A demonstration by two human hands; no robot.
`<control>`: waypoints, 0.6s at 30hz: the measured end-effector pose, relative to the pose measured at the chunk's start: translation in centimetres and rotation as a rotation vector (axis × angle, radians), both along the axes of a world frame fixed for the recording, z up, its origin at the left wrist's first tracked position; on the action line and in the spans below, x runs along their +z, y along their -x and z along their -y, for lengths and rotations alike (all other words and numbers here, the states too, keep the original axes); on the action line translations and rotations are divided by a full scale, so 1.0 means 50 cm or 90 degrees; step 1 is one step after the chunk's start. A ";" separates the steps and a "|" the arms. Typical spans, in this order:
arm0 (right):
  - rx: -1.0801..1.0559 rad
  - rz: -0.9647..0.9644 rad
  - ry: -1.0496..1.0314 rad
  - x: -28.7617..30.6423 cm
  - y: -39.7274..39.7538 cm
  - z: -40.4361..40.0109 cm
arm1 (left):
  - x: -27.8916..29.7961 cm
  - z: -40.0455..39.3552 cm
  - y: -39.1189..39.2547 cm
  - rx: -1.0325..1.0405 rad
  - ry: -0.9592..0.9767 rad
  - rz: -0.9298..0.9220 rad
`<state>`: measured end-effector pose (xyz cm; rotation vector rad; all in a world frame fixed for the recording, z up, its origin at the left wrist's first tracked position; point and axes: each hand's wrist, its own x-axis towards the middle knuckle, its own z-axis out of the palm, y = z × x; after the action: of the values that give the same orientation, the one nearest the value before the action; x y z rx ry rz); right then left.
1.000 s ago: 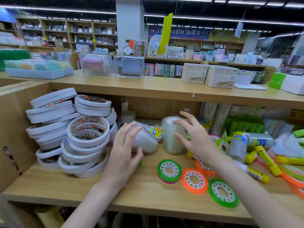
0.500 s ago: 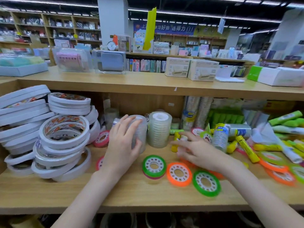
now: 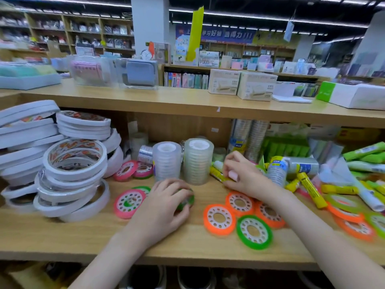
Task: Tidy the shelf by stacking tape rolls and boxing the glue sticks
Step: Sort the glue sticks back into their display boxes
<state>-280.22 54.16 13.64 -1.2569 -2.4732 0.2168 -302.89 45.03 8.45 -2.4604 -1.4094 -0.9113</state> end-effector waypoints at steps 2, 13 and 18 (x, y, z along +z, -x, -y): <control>0.002 0.061 0.034 0.011 -0.001 -0.015 | 0.001 0.000 -0.003 0.019 -0.006 0.005; 0.015 0.223 0.058 0.027 0.004 -0.068 | 0.016 0.012 -0.112 0.063 0.085 0.035; 0.018 0.256 0.069 0.019 0.013 -0.081 | 0.006 0.004 -0.128 0.156 0.057 -0.015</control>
<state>-280.88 58.18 14.59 -1.4288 -2.8519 0.1150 -296.49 44.81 8.74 -2.2815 -1.7301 -0.7805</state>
